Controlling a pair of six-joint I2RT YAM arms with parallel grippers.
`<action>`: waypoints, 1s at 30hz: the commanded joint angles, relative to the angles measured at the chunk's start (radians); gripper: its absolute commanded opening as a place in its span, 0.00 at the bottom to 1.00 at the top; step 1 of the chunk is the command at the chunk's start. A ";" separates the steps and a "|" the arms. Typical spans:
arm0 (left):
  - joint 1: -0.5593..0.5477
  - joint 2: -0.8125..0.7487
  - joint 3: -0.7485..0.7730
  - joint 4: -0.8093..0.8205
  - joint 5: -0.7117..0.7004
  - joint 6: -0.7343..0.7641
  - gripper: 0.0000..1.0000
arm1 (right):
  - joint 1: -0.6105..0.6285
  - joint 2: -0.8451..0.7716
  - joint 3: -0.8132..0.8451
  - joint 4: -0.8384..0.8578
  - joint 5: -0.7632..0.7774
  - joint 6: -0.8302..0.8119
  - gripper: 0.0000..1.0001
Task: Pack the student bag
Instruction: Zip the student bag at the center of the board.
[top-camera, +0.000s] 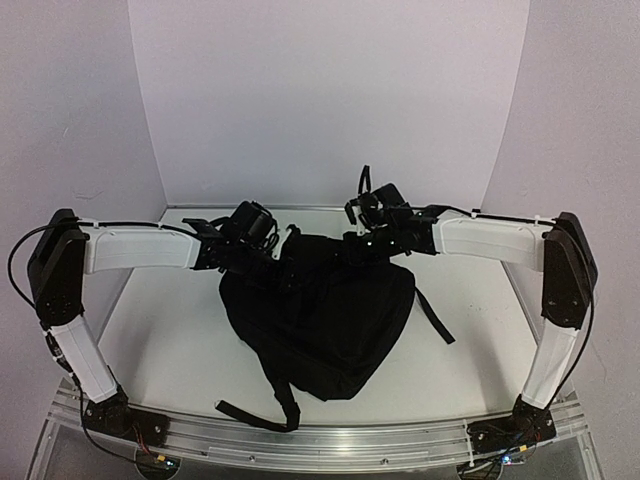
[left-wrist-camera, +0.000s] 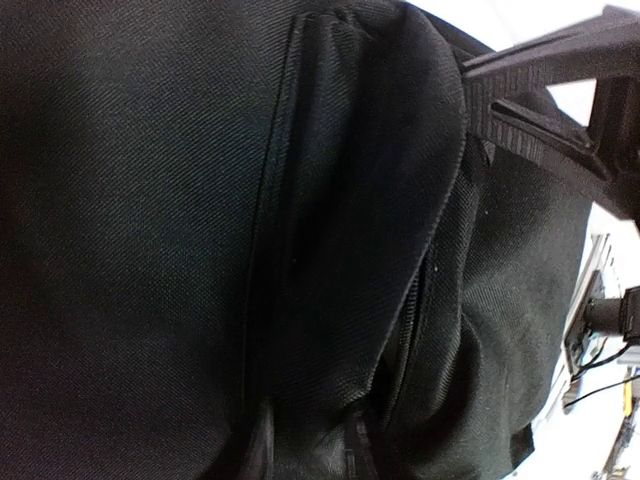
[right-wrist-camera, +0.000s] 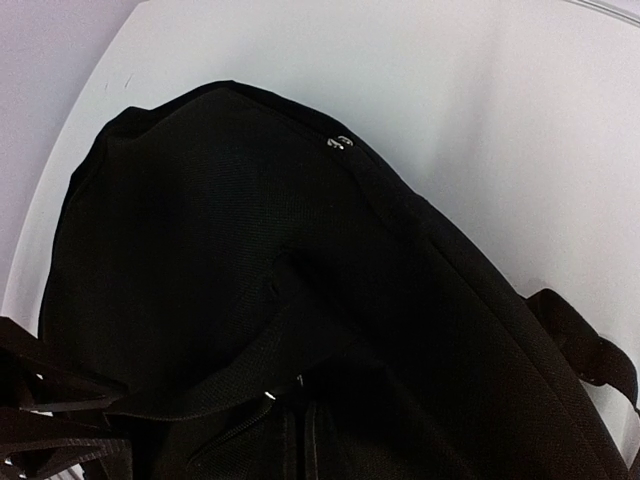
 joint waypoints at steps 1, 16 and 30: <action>0.003 -0.004 0.016 0.065 0.020 0.000 0.11 | -0.002 -0.012 0.017 -0.006 -0.098 0.013 0.00; 0.004 -0.029 -0.014 0.149 0.211 0.022 0.16 | 0.121 -0.063 -0.082 -0.002 -0.071 0.188 0.00; 0.044 0.079 0.245 0.074 0.228 0.071 0.68 | 0.133 -0.177 -0.124 0.028 -0.037 0.233 0.00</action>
